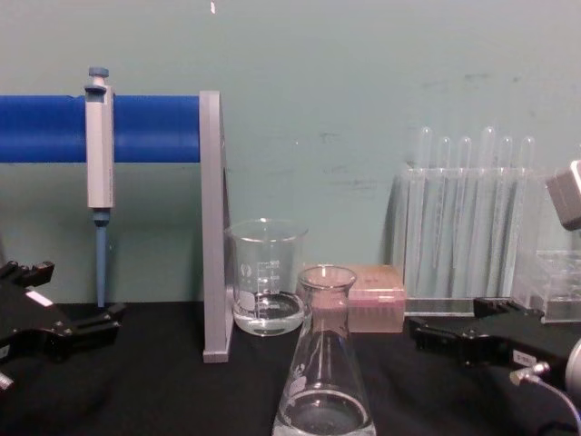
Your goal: Grasp the erlenmeyer flask with one hand, shake it three times, then place it back.
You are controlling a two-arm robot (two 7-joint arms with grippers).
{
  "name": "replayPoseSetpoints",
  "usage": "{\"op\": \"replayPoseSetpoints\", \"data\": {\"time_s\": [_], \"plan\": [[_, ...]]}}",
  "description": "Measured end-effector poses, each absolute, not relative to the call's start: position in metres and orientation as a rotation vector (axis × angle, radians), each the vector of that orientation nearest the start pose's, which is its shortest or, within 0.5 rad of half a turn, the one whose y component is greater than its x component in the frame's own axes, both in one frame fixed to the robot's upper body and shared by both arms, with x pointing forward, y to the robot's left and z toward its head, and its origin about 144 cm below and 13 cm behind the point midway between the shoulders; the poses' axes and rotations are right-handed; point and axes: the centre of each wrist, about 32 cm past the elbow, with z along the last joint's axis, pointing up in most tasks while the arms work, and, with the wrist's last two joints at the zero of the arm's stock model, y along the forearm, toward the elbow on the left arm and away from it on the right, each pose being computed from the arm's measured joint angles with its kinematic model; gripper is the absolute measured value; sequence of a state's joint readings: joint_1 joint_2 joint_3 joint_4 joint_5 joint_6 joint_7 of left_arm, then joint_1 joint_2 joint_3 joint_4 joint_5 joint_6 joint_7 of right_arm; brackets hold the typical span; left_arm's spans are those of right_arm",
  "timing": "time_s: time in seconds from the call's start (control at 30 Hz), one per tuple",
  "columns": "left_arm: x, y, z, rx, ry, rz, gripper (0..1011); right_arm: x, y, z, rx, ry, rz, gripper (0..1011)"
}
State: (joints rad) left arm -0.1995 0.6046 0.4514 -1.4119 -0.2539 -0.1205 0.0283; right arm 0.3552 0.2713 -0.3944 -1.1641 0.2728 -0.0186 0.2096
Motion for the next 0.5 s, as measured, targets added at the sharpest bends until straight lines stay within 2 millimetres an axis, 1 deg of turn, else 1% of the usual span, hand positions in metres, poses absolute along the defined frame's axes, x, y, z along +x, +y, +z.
{"op": "replayPoseSetpoints", "data": {"time_s": [0.5], "plan": [[0.4886,0.3097,1.1398,0.304,-0.285,1.248,1001,0.5424,-0.2303,1.1252,-0.178,0.018,-1.11,1000]]}}
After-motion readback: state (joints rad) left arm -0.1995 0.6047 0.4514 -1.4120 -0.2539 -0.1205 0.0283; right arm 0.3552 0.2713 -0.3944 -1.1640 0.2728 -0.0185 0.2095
